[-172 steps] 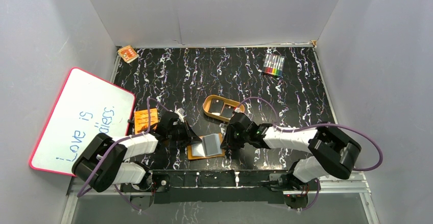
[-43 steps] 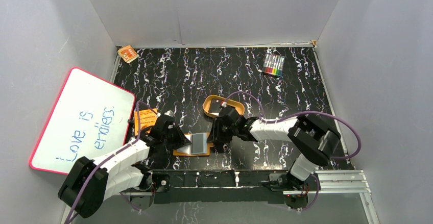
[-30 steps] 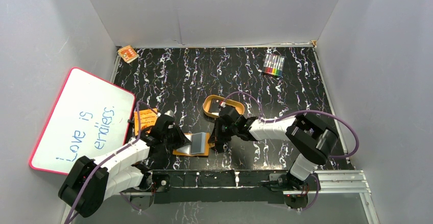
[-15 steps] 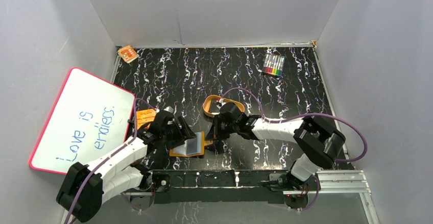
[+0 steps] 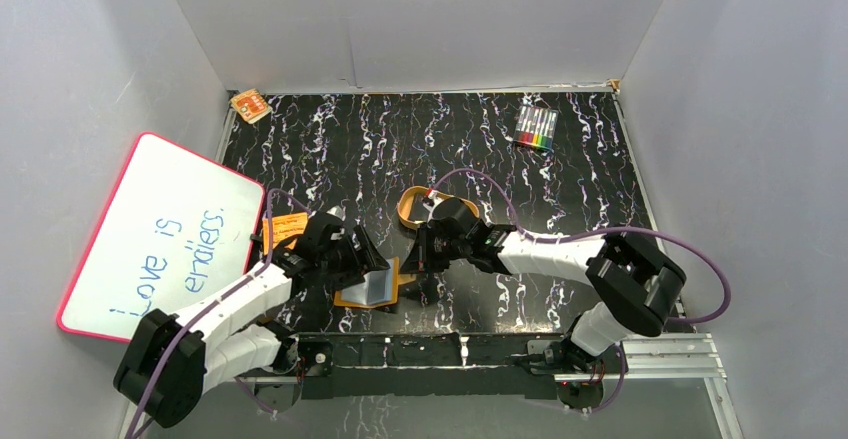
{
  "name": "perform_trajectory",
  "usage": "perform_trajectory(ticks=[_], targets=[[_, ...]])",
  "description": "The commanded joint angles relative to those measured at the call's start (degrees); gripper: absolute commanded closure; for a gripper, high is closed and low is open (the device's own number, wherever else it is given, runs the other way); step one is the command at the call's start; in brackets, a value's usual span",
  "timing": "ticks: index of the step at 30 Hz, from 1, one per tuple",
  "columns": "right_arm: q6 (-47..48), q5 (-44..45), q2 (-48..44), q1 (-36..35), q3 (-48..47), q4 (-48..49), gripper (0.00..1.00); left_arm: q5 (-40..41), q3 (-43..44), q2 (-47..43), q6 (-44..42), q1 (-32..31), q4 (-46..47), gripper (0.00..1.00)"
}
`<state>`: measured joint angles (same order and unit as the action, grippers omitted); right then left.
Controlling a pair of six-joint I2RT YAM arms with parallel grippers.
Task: Put the credit cards into the card holder
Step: Turn over the card slot in the card holder.
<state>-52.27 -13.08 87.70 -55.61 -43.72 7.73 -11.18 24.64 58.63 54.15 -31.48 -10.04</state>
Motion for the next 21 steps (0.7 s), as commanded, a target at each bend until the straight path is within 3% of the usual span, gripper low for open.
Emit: perform_trajectory(ticks=[1, 9, 21], targets=[[0.77, -1.42, -2.44, -0.02, -2.16, 2.47, 1.00, -2.42, 1.66, 1.34, -1.60, -0.20, 1.38, 0.31], [0.42, -1.76, -2.66, -0.07, -1.75, 3.17, 1.00, -2.66, 2.08, 3.92, -3.81, -0.24, 1.40, 0.32], [0.49, -2.02, -3.64, -0.07, -2.51, 2.65, 1.00, -3.32, 2.89, 2.34, -3.95, -0.24, 0.94, 0.26]])
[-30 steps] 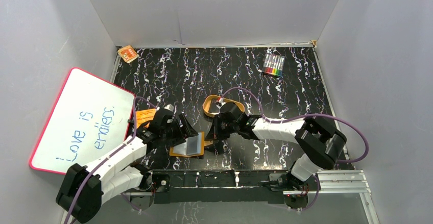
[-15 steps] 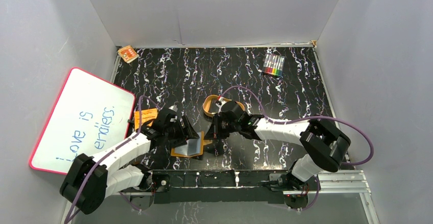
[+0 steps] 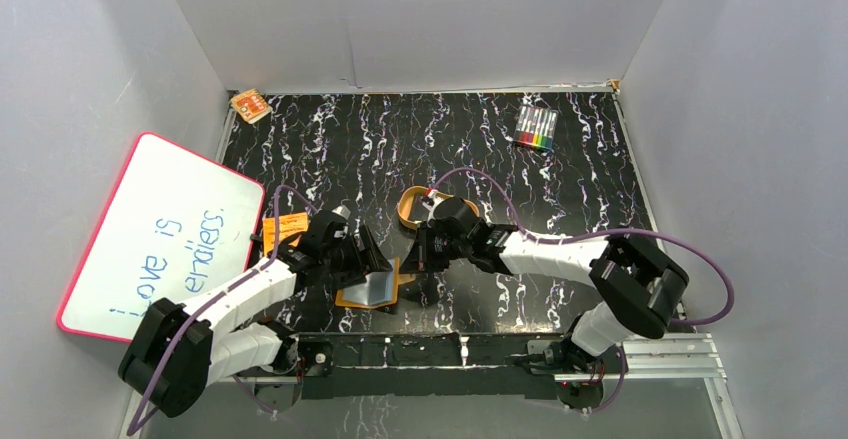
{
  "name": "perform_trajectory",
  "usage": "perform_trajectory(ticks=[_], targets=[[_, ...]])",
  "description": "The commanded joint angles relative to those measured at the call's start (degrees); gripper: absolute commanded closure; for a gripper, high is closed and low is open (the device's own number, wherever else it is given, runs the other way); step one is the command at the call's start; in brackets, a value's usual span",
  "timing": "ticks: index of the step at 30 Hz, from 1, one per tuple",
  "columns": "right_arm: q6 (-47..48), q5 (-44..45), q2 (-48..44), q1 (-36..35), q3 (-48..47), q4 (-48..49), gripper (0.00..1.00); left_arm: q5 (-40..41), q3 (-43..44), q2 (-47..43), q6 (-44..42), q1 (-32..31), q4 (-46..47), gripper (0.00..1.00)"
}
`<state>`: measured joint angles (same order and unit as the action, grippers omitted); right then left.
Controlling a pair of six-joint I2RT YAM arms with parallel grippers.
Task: Put the credit cards into the card holder
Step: Turn over the card slot in the card holder.
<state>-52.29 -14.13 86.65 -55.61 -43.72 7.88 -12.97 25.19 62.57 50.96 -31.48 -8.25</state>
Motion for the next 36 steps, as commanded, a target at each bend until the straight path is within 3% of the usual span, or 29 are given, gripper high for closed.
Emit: perform_trajectory(ticks=[1, 12, 18, 22, 30, 36], targets=[[0.52, -0.96, -2.62, -0.05, -2.51, 2.49, 1.00, -1.60, 2.47, -1.72, -0.88, -0.24, -0.96, 0.26], [0.56, -0.89, -3.48, -0.06, -2.52, 2.32, 1.00, -2.11, 2.08, -0.61, -1.61, -0.24, -1.05, 0.32], [0.56, -0.69, -3.85, -0.02, -2.25, 2.07, 1.00, -1.47, 1.79, -0.27, -2.13, -0.24, -1.32, 0.50], [0.61, -0.51, -3.99, -0.02, -2.15, 1.85, 1.00, -0.70, 1.94, -0.05, -2.65, -0.24, -1.86, 0.54], [0.79, 1.15, -5.18, -0.10, -1.53, 0.28, 1.00, 2.70, 3.42, -1.60, -3.94, -0.24, -5.68, 0.72], [0.13, 3.25, -7.47, -0.08, 0.34, -0.87, 1.00, 3.39, 4.07, -2.83, -4.35, -0.27, -7.42, 0.78]])
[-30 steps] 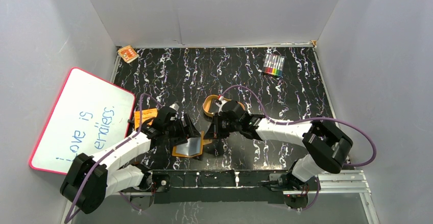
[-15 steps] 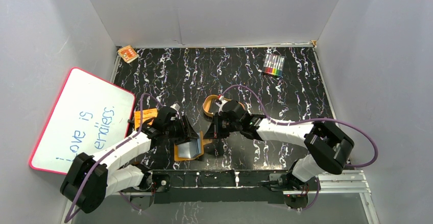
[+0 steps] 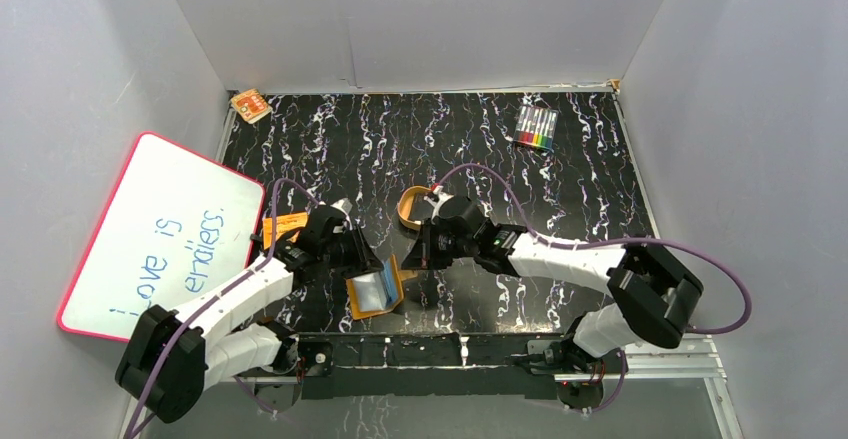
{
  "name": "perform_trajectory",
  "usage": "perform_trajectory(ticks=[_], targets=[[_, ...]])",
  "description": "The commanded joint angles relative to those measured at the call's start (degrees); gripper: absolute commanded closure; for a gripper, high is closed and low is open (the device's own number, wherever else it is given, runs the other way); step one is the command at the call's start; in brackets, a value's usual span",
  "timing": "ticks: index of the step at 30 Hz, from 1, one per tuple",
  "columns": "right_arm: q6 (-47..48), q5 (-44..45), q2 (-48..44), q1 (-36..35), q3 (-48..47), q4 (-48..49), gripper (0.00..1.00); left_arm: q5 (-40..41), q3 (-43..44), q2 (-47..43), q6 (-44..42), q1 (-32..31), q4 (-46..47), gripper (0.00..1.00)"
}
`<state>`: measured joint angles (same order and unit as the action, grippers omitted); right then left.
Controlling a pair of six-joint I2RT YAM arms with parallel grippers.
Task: Put the credit cards into the card holder
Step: Turn over the card slot in the card holder.
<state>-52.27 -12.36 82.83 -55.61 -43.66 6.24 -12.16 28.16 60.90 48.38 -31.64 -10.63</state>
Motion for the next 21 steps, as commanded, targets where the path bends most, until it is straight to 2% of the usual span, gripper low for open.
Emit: perform_trajectory(ticks=[1, 7, 21], targets=[[-0.08, 1.85, -3.94, -0.06, 0.71, 0.60, 1.00, 2.58, 1.13, -1.26, -1.80, -0.09, -5.28, 0.80], [-1.44, 5.40, -6.40, -0.10, 2.88, -0.82, 1.00, 0.83, 1.28, -1.39, -1.89, -0.09, -5.63, 0.81], [-2.49, 9.14, -6.49, -0.07, 5.90, -5.92, 1.00, -3.88, 1.86, 0.00, -1.35, -0.09, -3.20, 0.96]])
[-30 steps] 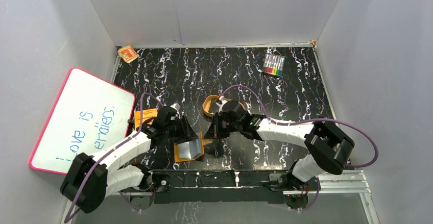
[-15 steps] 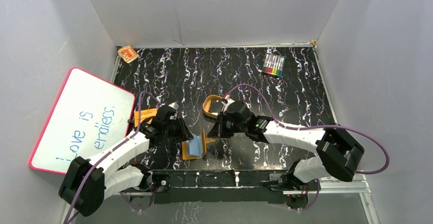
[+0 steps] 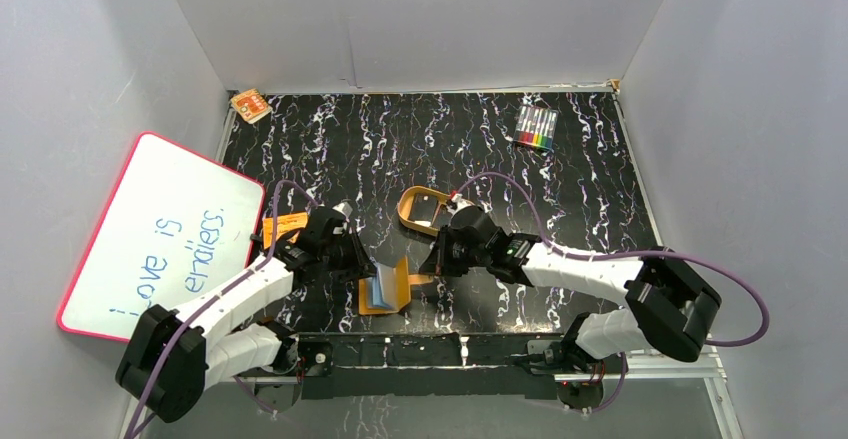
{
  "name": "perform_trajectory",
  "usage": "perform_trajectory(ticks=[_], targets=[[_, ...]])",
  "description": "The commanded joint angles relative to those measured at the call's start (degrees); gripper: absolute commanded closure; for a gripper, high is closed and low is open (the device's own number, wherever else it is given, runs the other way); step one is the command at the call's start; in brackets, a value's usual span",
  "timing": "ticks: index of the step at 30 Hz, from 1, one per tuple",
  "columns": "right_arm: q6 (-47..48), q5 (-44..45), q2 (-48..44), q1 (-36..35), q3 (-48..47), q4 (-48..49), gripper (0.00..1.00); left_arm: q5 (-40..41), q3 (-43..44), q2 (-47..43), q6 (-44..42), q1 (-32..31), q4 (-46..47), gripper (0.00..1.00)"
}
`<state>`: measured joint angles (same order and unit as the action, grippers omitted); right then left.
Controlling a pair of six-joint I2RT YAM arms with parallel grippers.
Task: Put the credit cards into the card holder
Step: Turn over the card slot in the card holder.
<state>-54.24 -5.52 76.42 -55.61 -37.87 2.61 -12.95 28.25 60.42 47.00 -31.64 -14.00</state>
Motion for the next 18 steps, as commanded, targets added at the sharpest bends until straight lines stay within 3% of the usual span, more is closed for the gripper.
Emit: perform_trajectory(ticks=[1, 6, 10, 12, 18], targets=[[-0.44, 2.73, 0.28, -0.05, 0.22, -2.49, 1.00, -3.46, 2.07, 0.81, 0.16, -0.09, 0.20, 0.97], [0.54, 5.07, 1.43, -0.05, -0.02, -8.47, 0.97, -4.36, 4.28, 2.57, 0.48, -0.09, -0.71, 1.00], [2.29, 7.79, -1.78, 0.26, 0.41, -11.46, 0.53, -3.78, 6.44, 3.98, 0.88, -0.09, -2.56, 1.00], [3.97, 8.65, -4.12, 0.42, -0.12, -13.51, 0.41, -3.45, 7.39, 4.72, 1.19, -0.09, -3.29, 1.00], [10.87, 8.17, -10.61, 0.46, -4.79, -18.32, 0.36, -2.44, 9.87, 6.96, 2.11, -0.24, -4.42, 1.00]])
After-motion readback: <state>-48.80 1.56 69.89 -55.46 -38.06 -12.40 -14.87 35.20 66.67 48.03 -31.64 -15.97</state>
